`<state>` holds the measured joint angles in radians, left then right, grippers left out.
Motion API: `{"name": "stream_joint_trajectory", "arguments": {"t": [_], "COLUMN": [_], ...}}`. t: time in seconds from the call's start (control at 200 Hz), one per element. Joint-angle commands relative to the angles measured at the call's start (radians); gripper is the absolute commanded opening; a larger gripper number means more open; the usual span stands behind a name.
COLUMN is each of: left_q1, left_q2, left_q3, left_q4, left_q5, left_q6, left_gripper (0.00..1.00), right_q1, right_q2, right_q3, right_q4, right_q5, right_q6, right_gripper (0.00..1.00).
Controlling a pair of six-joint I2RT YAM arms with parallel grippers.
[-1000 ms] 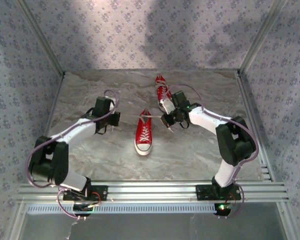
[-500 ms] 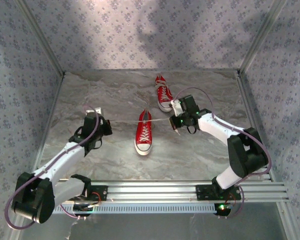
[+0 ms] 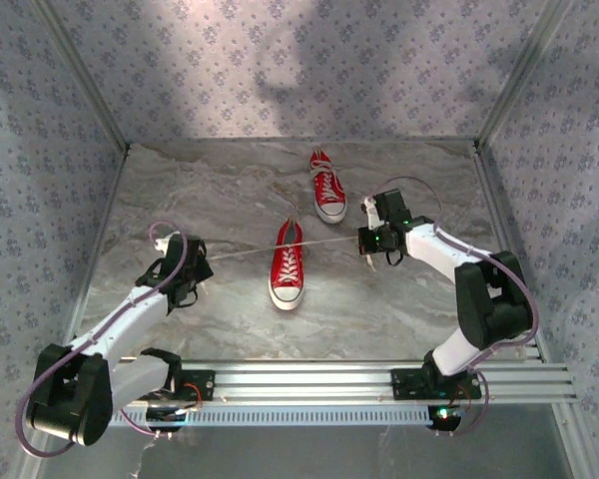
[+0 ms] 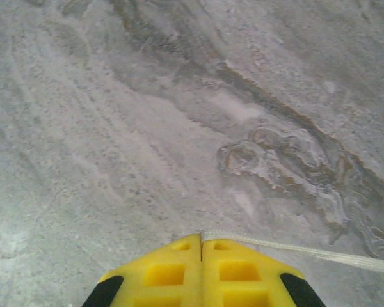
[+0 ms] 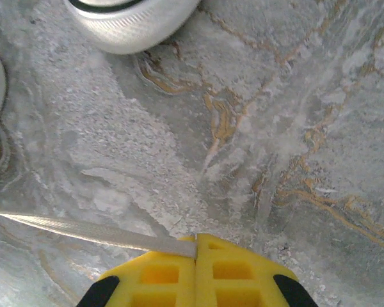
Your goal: Tie the shoes
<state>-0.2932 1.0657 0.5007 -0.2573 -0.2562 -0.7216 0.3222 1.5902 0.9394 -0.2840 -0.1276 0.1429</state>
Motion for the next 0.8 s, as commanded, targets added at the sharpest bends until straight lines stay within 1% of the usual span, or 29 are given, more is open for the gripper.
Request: {"name": "stream_joint_trajectory", "arguments": {"t": [0.0, 0.27, 0.475, 0.595, 0.66, 0.794], "left_q1": [0.022, 0.044, 0.054, 0.054, 0.047, -0.014], "left_q2": [0.020, 0.051, 0.061, 0.037, 0.006, -0.079], "left_q3": [0.007, 0.012, 0.018, 0.019, 0.017, 0.008], "left_q4": [-0.088, -0.127, -0.127, -0.123, -0.094, -0.008], "left_q5": [-0.092, -0.115, -0.100, -0.089, -0.050, 0.038], "left_q6": [-0.049, -0.070, -0.056, -0.047, -0.019, 0.060], "left_gripper": [0.00, 0.00, 0.00, 0.00, 0.00, 0.00], "right_q1": [-0.022, -0.062, -0.068, -0.057, -0.041, 0.047], "right_q2": [0.044, 0.093, 0.097, 0.062, 0.014, -0.110], "right_q3": [0.018, 0.036, 0.037, 0.027, 0.016, 0.005], "right_q4": [-0.068, -0.111, -0.116, -0.100, -0.070, -0.016], "right_q5": [0.032, 0.060, 0.053, 0.039, 0.002, -0.040], "right_q6": [0.018, 0.043, 0.047, 0.041, 0.029, -0.019], "right_gripper": [0.00, 0.00, 0.00, 0.00, 0.00, 0.00]}}
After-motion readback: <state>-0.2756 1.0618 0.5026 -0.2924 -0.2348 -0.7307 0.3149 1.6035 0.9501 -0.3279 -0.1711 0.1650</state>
